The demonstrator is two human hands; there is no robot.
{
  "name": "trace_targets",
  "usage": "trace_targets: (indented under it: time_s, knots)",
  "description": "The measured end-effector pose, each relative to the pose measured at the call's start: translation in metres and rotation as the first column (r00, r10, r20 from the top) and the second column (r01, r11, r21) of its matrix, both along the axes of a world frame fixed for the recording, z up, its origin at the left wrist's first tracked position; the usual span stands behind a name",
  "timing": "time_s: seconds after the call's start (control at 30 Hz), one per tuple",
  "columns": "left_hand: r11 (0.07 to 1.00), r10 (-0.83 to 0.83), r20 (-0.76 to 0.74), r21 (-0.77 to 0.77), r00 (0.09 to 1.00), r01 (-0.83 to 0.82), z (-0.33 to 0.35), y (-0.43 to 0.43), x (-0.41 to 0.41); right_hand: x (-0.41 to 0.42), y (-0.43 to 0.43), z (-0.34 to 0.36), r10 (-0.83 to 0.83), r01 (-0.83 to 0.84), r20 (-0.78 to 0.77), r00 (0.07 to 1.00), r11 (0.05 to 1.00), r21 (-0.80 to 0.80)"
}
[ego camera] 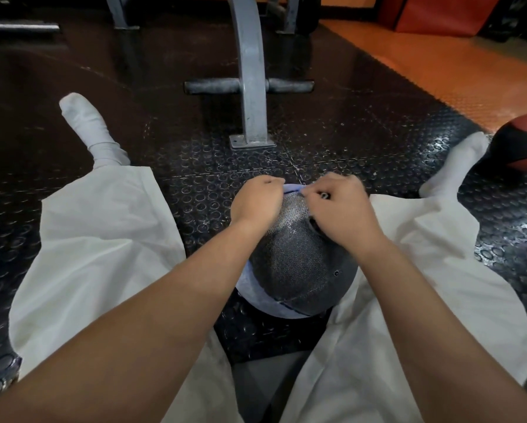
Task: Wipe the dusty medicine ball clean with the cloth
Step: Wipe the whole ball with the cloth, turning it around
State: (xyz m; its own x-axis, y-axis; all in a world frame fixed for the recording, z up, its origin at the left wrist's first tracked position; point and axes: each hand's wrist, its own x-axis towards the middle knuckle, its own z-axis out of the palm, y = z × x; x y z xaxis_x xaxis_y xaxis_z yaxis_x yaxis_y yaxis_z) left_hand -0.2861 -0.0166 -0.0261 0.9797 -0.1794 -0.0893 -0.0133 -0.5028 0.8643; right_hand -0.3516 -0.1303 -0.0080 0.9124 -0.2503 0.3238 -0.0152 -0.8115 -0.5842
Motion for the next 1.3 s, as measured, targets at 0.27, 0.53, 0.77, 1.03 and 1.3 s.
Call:
trace_targets:
  time_s: [0.27,0.53,0.77,1.03,1.3]
  knots:
    - [0.996,0.027,-0.011,-0.081,1.0,-0.028,0.0,0.011,0.002,0.01,0.008,0.006,0.1,-0.111,-0.097,0.99,0.988,-0.11]
    - [0.993,0.099,-0.023,-0.069,0.995,-0.1,0.002,0.003,-0.001,-0.008,0.013,-0.011,-0.081,0.091,0.097,0.992,0.99,-0.11]
    - [0.996,-0.039,-0.055,-0.077,0.998,0.035,-0.002,0.014,0.004,-0.004,0.009,-0.005,0.083,-0.077,0.023,0.996,0.977,-0.2]
    - [0.991,0.057,0.036,-0.124,0.998,-0.052,-0.015,0.015,-0.017,0.012,0.011,-0.004,-0.032,0.041,0.042,0.999,0.97,-0.239]
    - [0.953,0.024,0.025,-0.302,0.999,-0.015,-0.033,0.031,-0.02,0.026,-0.001,0.005,0.122,-0.123,-0.02,0.992,0.992,-0.029]
